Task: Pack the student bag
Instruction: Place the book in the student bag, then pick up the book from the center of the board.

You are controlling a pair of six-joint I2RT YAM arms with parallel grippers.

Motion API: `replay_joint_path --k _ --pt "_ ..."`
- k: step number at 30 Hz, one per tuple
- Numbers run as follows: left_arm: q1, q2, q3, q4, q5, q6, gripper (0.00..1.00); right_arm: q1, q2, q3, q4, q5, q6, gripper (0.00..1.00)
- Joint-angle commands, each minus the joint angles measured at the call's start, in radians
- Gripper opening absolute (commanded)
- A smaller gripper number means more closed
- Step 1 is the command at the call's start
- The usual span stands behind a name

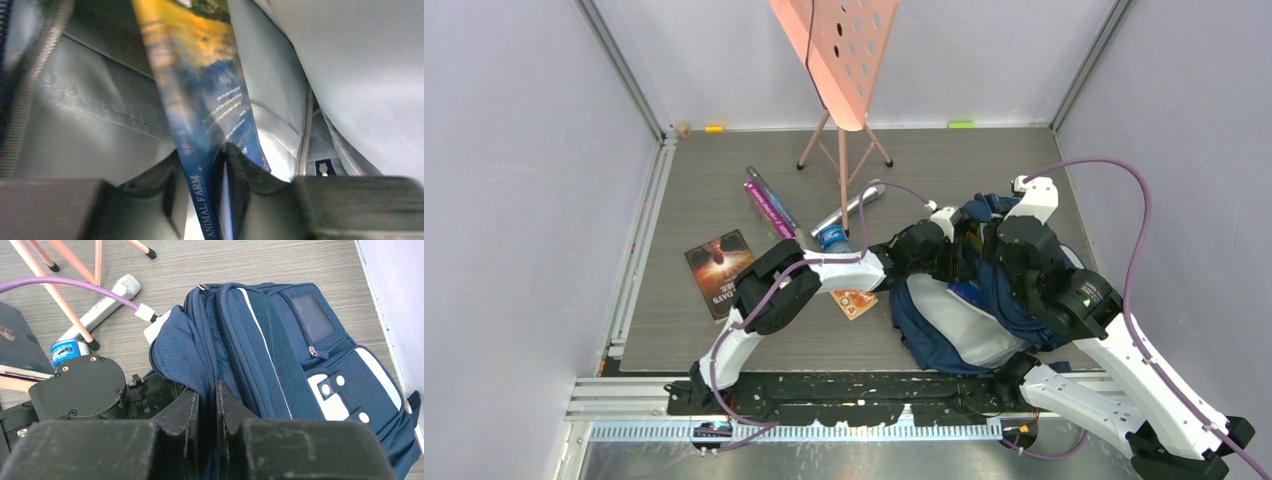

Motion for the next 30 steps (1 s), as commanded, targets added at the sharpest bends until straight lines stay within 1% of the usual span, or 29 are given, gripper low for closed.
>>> replay_joint_path --k 1,4,6,10,15,18,23,26,30 --pt "-0.005 -0.038 0.03 -0.019 -0.074 0.083 0.4 -0.005 -0.013 0.036 0.103 0.058 0.02 0.0" --pt "-0.005 -0.068 0.007 -0.028 -0.084 0.114 0.53 -0.005 -0.014 0.032 0.103 0.068 0.018 0.0" --pt "-0.005 -0.082 0.01 -0.049 -0.064 0.142 0.61 -0.004 -0.01 0.033 0.1 0.069 0.018 0.0" --pt "-0.007 -0.129 0.018 -0.143 -0.06 0.203 0.7 -0.005 -0.008 0.033 0.094 0.073 0.018 0.0" --pt "-0.015 -0.228 -0.015 -0.261 -0.086 0.281 0.8 -0.005 -0.01 0.031 0.093 0.081 0.014 0.0" --pt "-0.014 -0.288 -0.048 -0.299 -0.071 0.314 0.81 -0.005 -0.008 0.031 0.093 0.085 0.011 0.0" --pt "-0.013 -0.46 -0.22 -0.222 -0.004 0.358 0.82 -0.005 -0.007 0.015 0.104 0.087 0.007 0.01" --pt "-0.009 -0.55 -0.26 -0.309 -0.042 0.4 0.84 -0.005 -0.006 0.012 0.111 0.08 -0.003 0.0" --pt "-0.001 -0.676 -0.291 -0.492 -0.159 0.436 0.87 -0.005 -0.003 0.015 0.113 0.081 -0.019 0.0"
